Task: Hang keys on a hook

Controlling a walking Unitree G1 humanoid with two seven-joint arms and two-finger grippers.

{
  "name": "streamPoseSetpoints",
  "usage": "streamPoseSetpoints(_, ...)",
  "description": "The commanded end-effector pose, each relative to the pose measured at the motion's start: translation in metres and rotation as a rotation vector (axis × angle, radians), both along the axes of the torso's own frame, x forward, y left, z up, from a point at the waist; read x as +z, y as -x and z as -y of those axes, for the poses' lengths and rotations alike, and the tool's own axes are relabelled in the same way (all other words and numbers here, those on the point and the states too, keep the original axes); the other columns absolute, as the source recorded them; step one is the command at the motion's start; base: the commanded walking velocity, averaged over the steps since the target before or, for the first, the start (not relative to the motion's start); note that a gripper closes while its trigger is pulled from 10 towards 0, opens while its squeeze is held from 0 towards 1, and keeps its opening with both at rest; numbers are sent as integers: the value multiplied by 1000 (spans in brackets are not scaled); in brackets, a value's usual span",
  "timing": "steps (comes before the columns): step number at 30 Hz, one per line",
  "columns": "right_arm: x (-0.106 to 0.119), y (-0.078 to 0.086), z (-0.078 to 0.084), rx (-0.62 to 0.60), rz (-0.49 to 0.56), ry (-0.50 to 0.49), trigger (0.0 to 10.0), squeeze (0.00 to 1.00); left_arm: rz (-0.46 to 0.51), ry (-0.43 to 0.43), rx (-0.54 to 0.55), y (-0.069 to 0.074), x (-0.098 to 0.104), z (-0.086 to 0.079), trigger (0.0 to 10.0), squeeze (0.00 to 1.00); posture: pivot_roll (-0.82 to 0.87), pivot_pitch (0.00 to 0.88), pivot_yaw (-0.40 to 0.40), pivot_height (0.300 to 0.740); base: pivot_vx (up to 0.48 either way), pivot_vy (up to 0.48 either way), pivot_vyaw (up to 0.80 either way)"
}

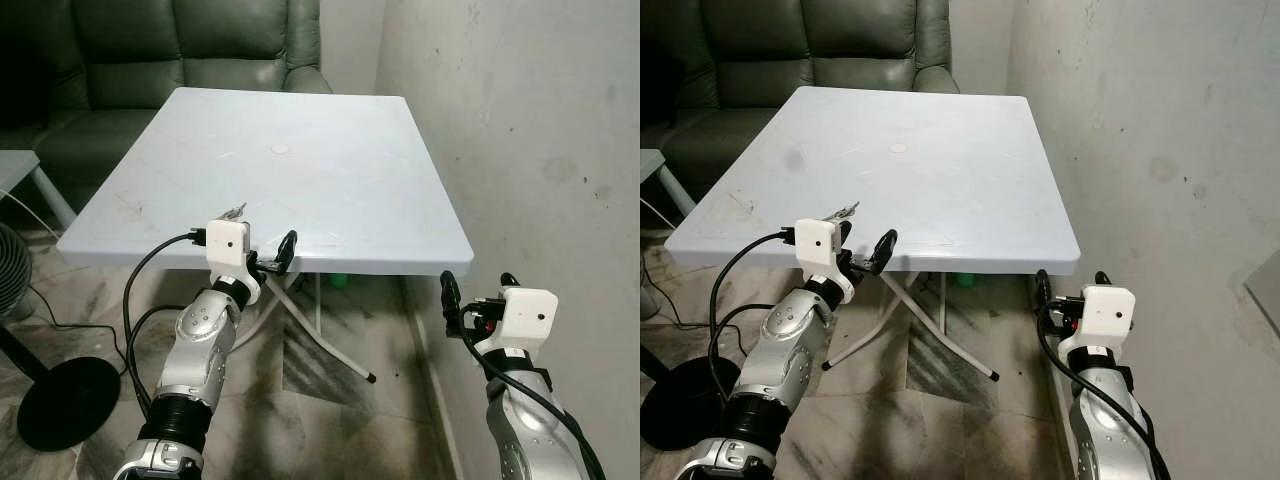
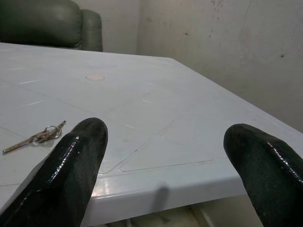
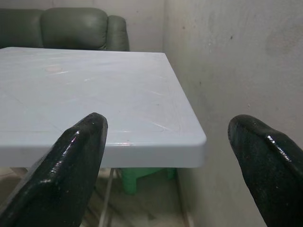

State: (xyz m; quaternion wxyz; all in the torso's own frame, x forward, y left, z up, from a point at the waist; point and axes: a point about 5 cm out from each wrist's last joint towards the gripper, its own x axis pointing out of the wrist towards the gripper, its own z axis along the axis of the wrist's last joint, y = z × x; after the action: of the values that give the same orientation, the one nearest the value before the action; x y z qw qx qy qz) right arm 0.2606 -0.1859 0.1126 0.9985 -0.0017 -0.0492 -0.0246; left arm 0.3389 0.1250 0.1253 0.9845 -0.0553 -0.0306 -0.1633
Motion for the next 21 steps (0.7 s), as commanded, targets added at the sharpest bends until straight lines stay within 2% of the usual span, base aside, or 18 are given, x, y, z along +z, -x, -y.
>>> streamPoseSetpoints(1, 6, -3, -1, 7, 21, 1, 10000, 0, 14, -10, 8, -2, 5, -2, 10000, 0, -48, 0, -1, 740, 0, 0, 0)
streamPoseSetpoints(21, 7, -4, -2, 10, 25, -2, 10000, 0, 15, -8, 9, -3, 6, -3, 10000, 0, -46, 0, -1, 740, 0, 0, 0)
